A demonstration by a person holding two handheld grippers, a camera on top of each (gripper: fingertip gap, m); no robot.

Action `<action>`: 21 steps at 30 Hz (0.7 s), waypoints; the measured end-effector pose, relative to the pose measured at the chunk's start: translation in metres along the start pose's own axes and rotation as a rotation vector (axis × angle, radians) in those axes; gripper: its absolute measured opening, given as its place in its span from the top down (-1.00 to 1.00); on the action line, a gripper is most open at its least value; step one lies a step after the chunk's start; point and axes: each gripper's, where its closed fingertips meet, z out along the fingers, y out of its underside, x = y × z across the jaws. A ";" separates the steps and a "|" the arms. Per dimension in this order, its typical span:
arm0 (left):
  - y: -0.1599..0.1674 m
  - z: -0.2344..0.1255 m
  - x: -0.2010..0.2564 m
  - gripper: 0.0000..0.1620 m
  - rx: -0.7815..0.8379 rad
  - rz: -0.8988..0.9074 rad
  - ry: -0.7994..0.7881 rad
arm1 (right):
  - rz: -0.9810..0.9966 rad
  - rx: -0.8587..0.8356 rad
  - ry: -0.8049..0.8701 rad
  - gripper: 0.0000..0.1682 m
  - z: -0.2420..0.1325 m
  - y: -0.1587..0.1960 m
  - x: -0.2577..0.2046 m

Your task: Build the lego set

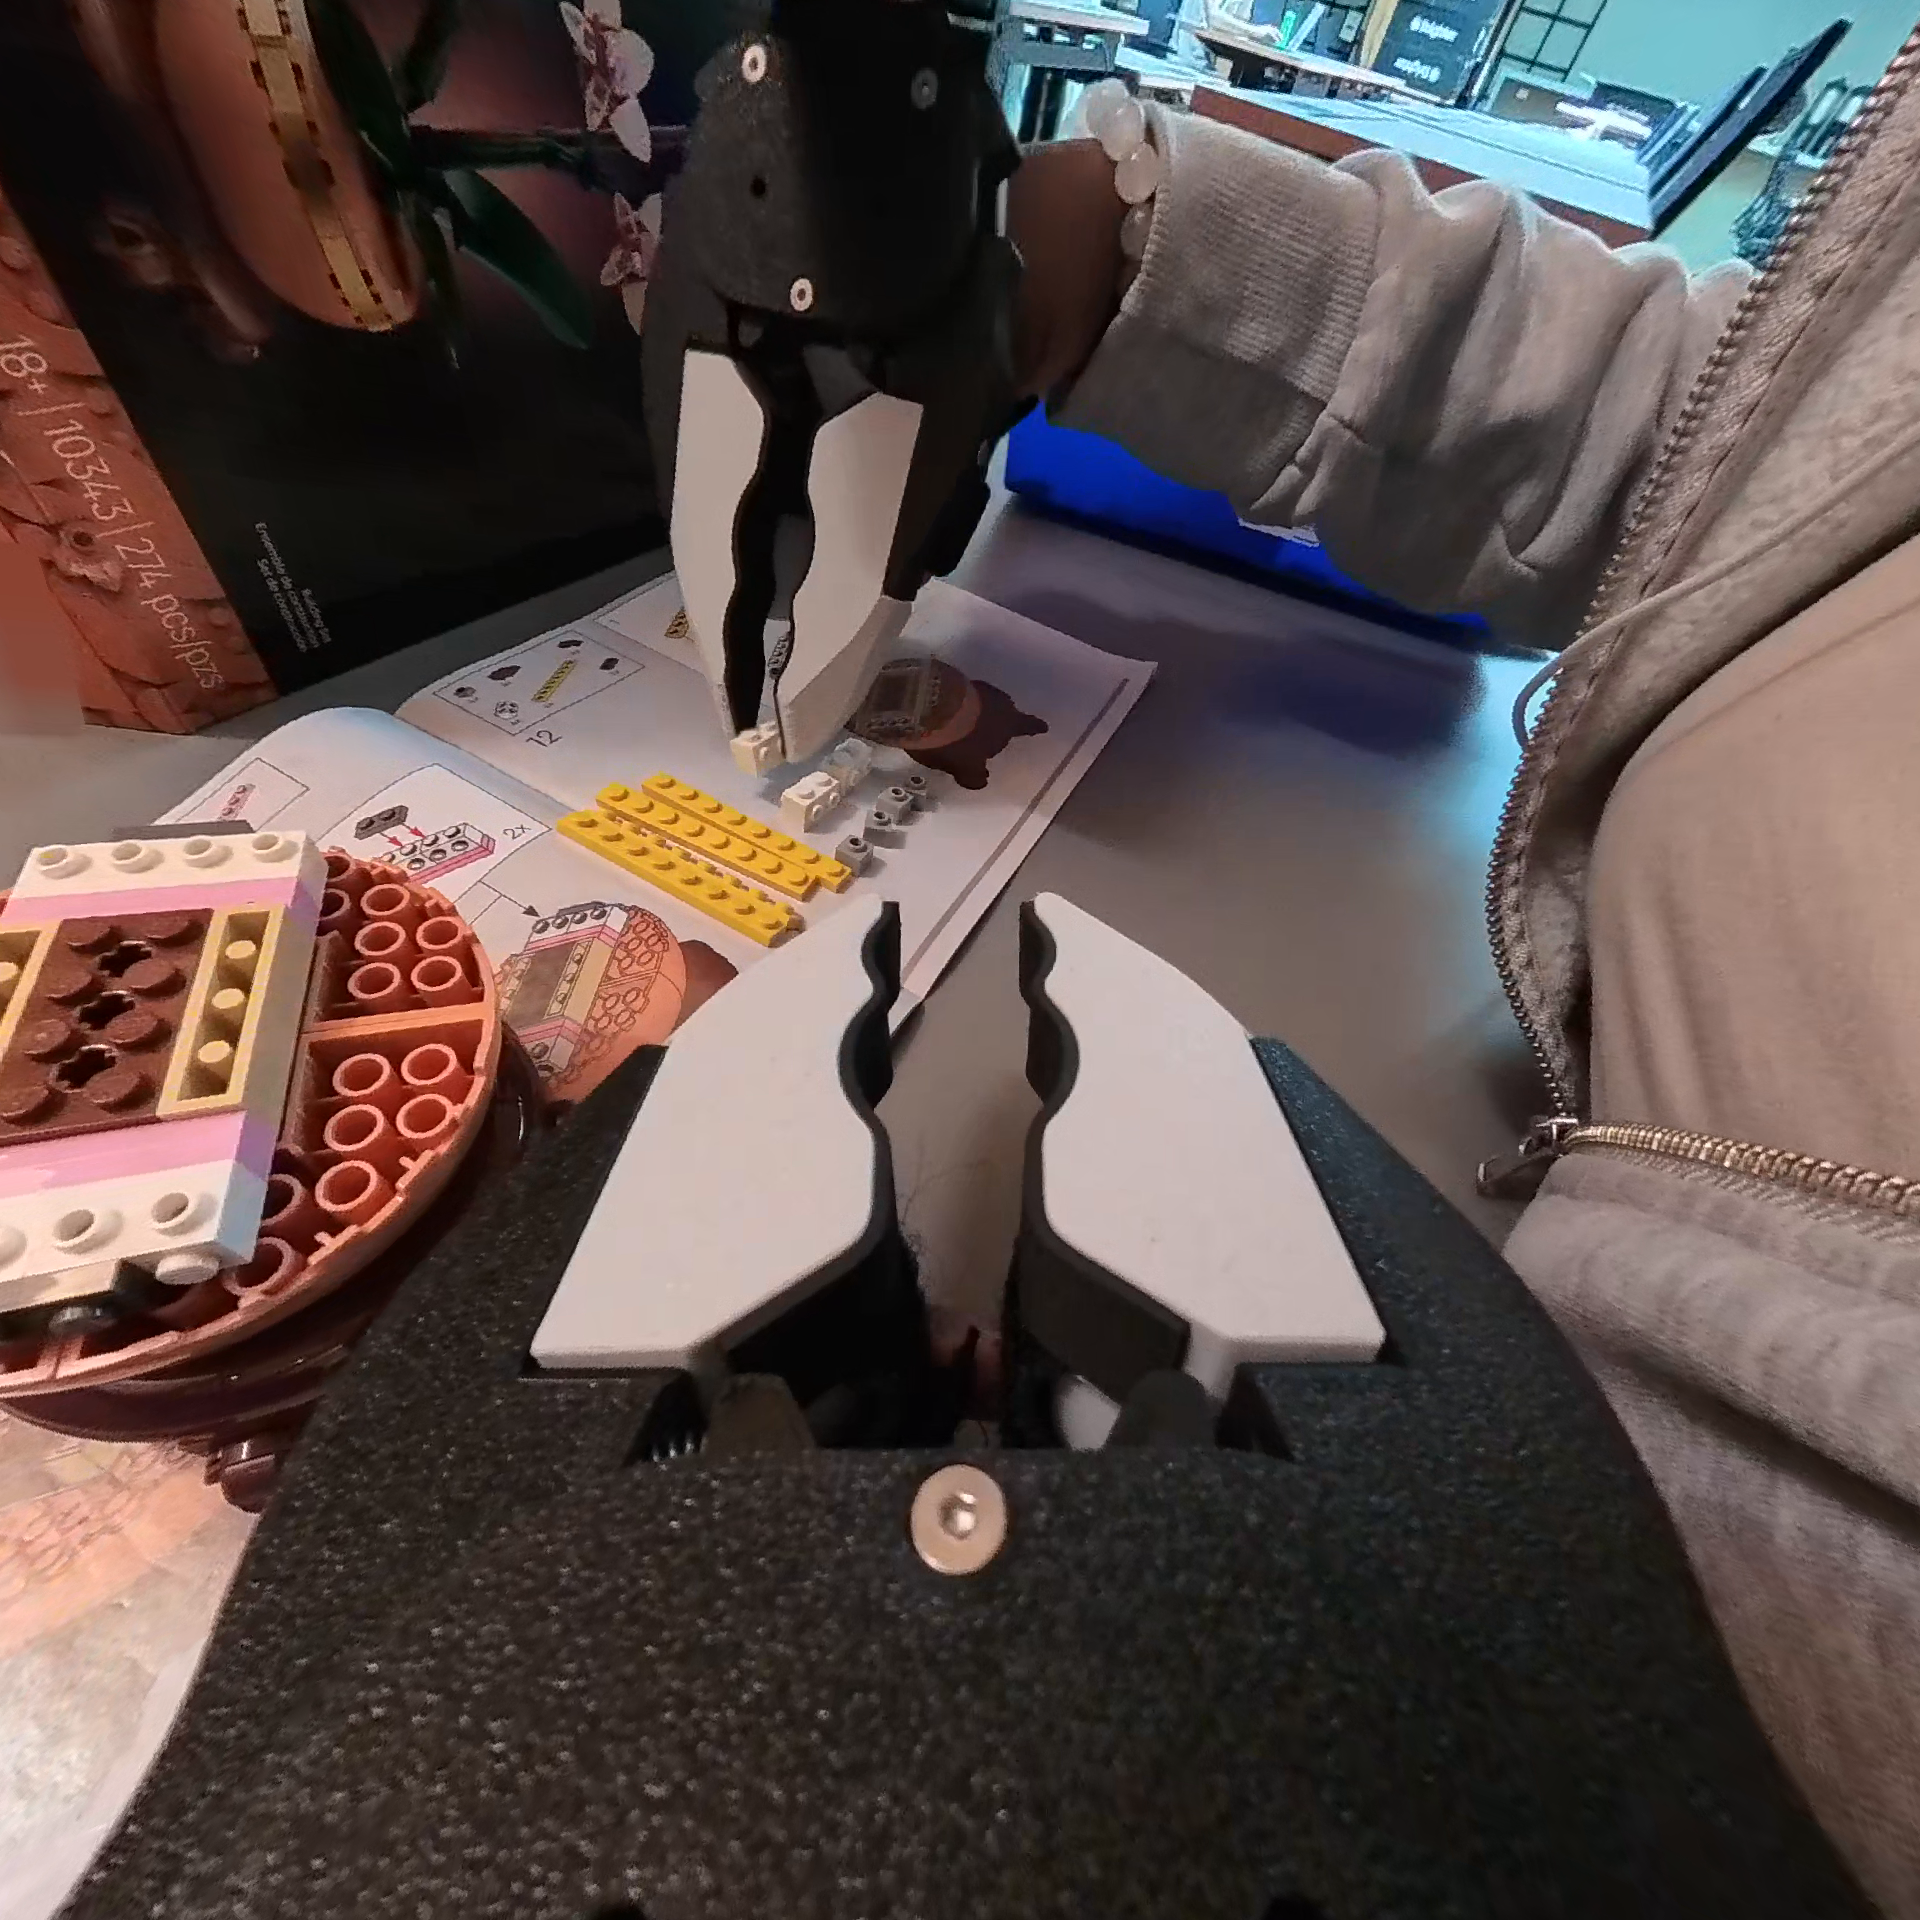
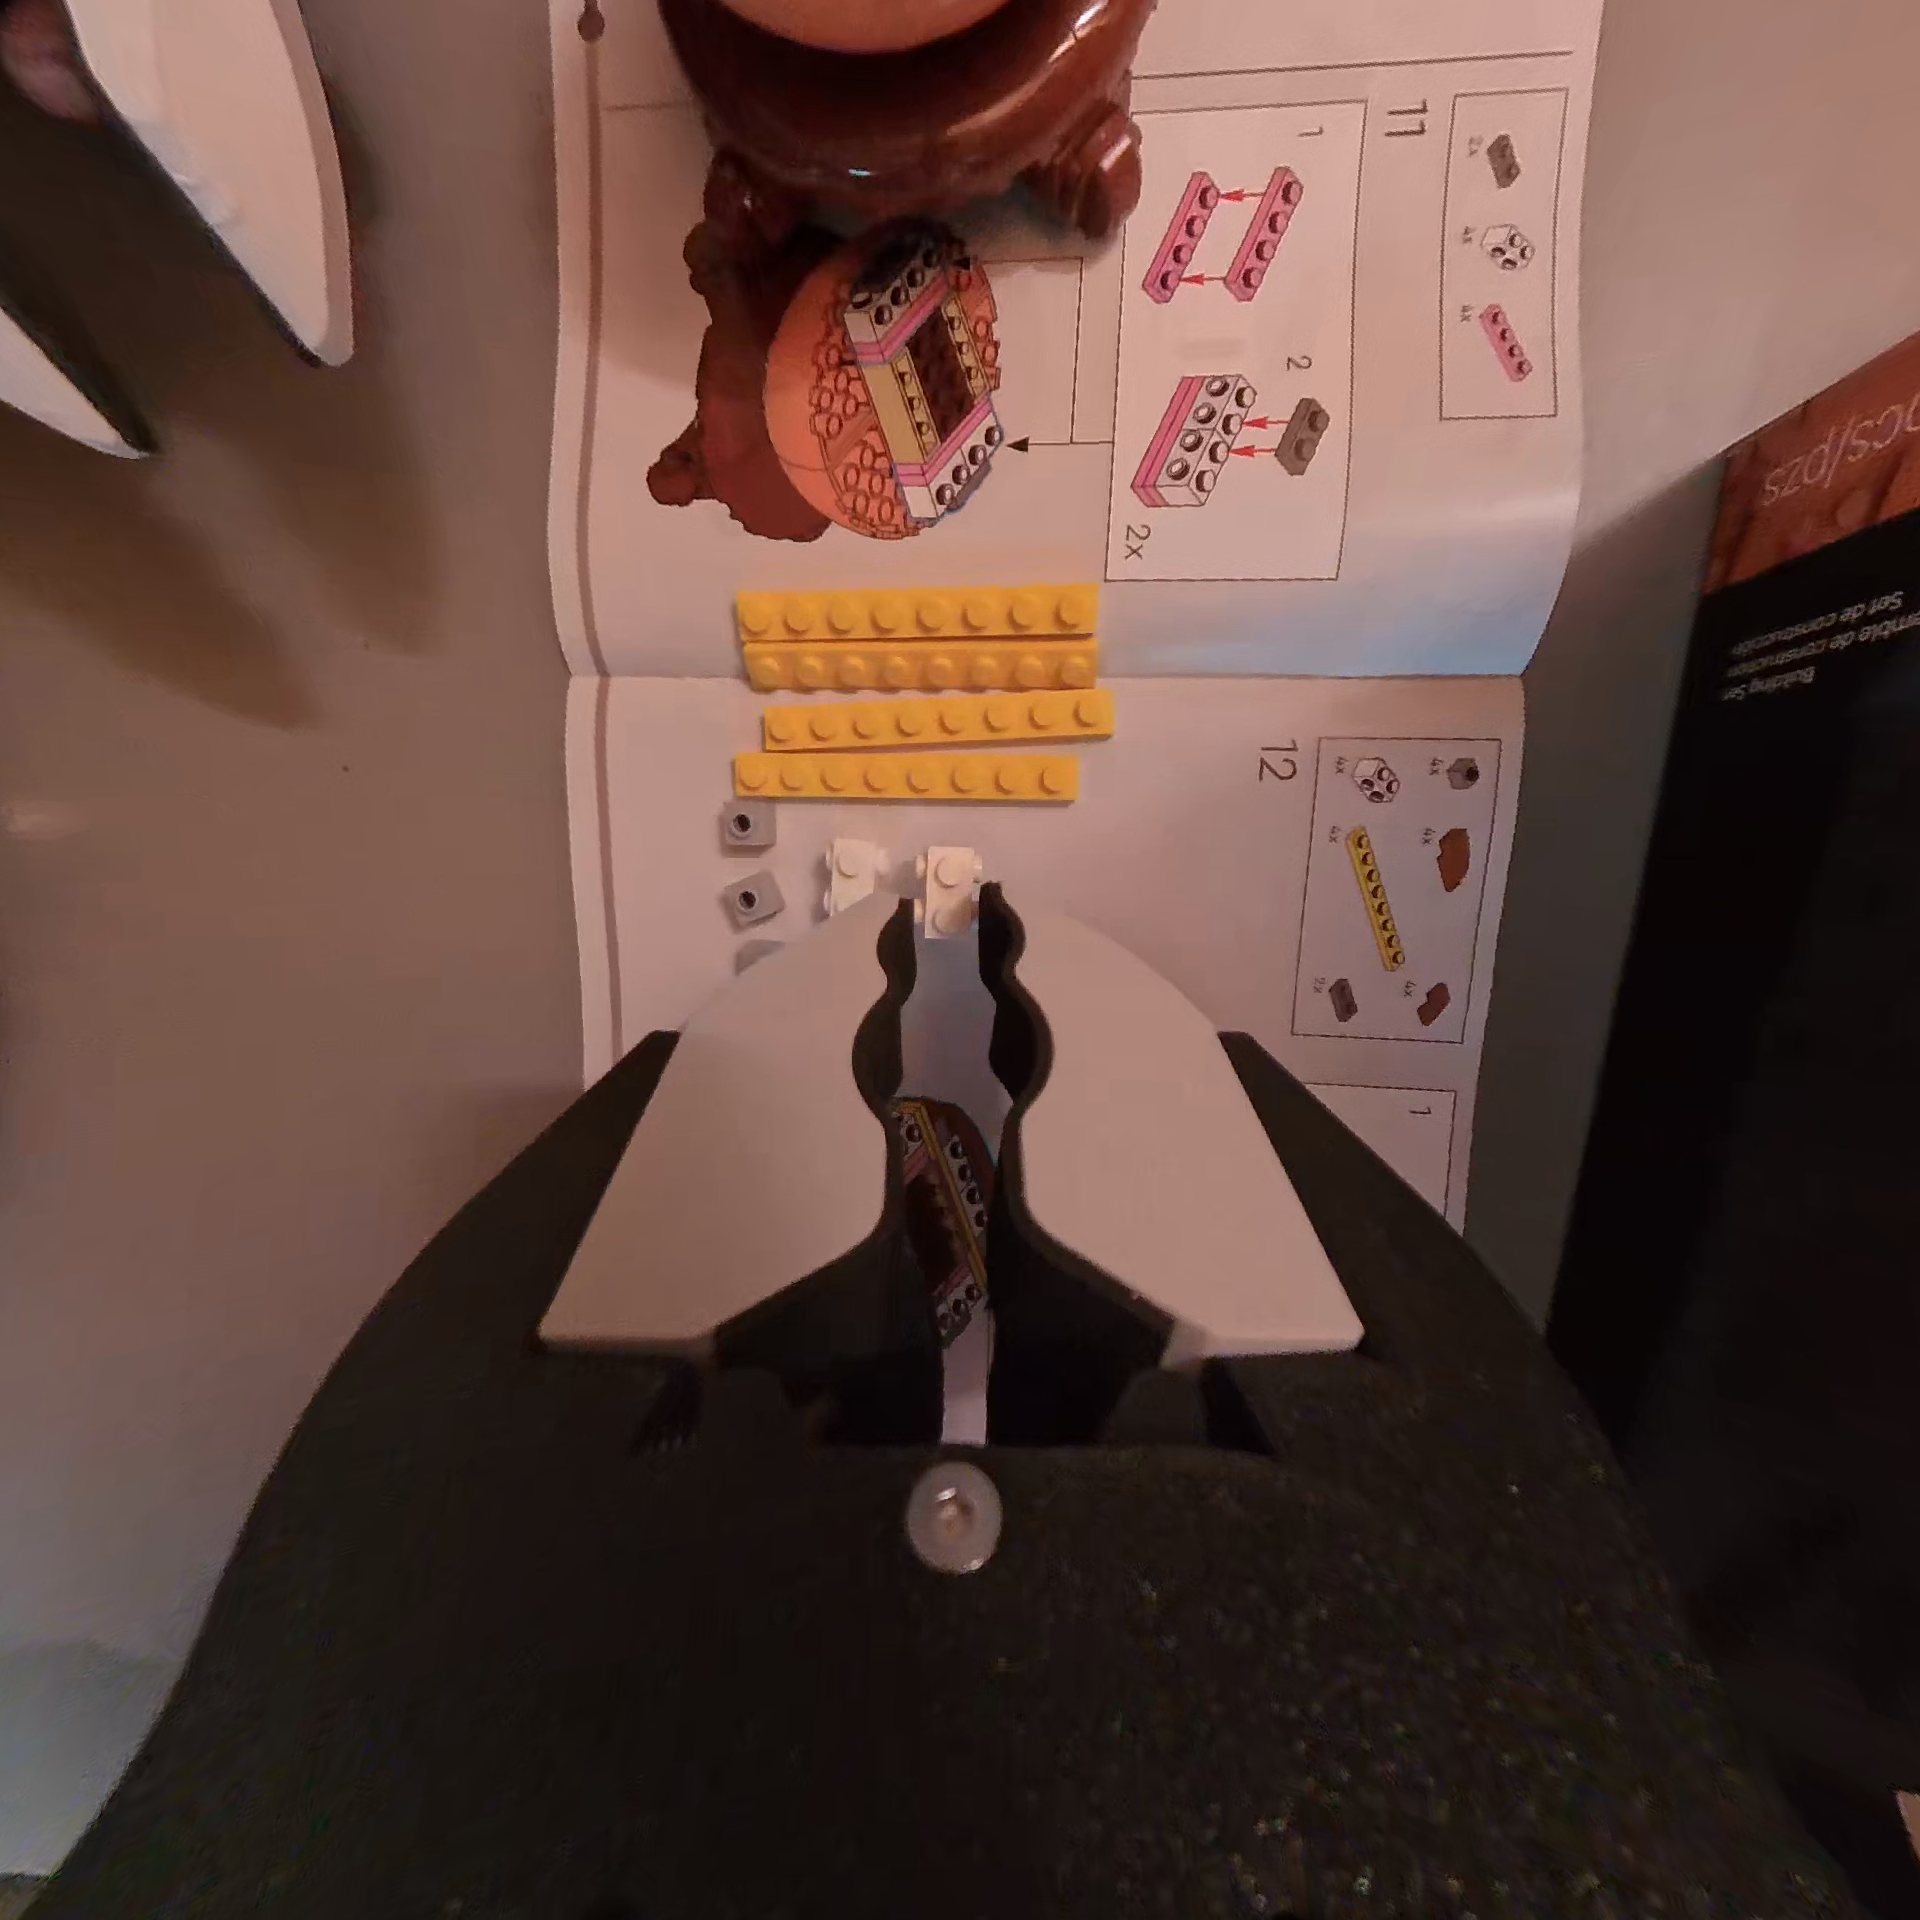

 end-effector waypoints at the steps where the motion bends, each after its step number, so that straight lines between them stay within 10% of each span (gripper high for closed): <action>1: 0.000 0.000 0.000 0.74 0.001 -0.001 -0.001 | 0.001 -0.004 -0.002 0.87 0.001 0.000 0.000; 21: -0.002 -0.002 -0.003 0.74 0.015 -0.030 -0.003 | 0.034 0.092 0.011 0.86 -0.018 -0.008 -0.001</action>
